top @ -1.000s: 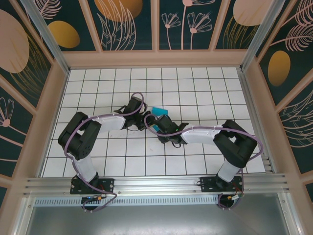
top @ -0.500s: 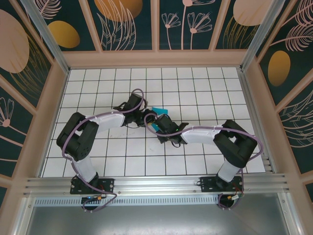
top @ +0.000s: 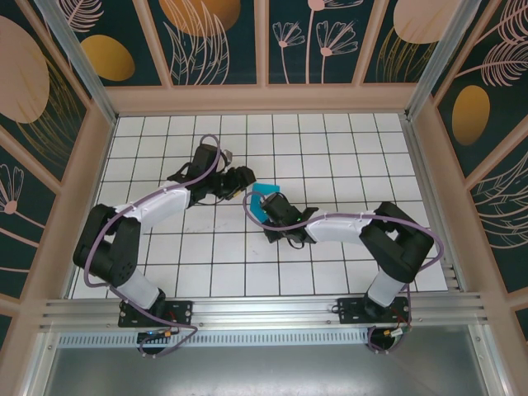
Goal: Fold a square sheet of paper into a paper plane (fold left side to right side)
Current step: Fourth fold the wing at the center of the table.
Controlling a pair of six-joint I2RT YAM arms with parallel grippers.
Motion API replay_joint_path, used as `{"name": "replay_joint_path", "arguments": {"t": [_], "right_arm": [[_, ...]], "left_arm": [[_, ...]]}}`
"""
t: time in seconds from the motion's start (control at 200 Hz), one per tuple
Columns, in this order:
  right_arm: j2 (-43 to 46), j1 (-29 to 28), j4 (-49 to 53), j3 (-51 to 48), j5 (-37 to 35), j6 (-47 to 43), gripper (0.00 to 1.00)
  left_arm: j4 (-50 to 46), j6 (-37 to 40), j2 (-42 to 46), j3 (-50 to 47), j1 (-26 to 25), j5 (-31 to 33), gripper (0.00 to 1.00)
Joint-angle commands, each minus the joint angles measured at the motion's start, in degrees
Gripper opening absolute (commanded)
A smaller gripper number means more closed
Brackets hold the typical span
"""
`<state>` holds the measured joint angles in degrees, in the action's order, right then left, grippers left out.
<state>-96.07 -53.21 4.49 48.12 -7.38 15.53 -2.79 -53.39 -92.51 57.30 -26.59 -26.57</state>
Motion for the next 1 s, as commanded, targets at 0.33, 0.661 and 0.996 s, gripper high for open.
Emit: {"name": "replay_joint_path", "arguments": {"t": [0.33,0.661,0.996], "right_arm": [[9.04,7.15,-10.82,-11.01,16.89,3.50,0.11],[11.37,11.72,-16.32,-16.24,24.23,5.51,0.11],[9.44,12.34,-19.65,-18.22,25.92,6.71,0.11]], "left_arm": [[11.53,-1.69,5.38,-12.62,1.80,-3.11,0.58],[17.39,-5.23,-3.56,-11.12,-5.71,-4.01,0.50],[17.73,-5.94,-10.85,-7.39,-7.33,-4.51,0.48]]}}
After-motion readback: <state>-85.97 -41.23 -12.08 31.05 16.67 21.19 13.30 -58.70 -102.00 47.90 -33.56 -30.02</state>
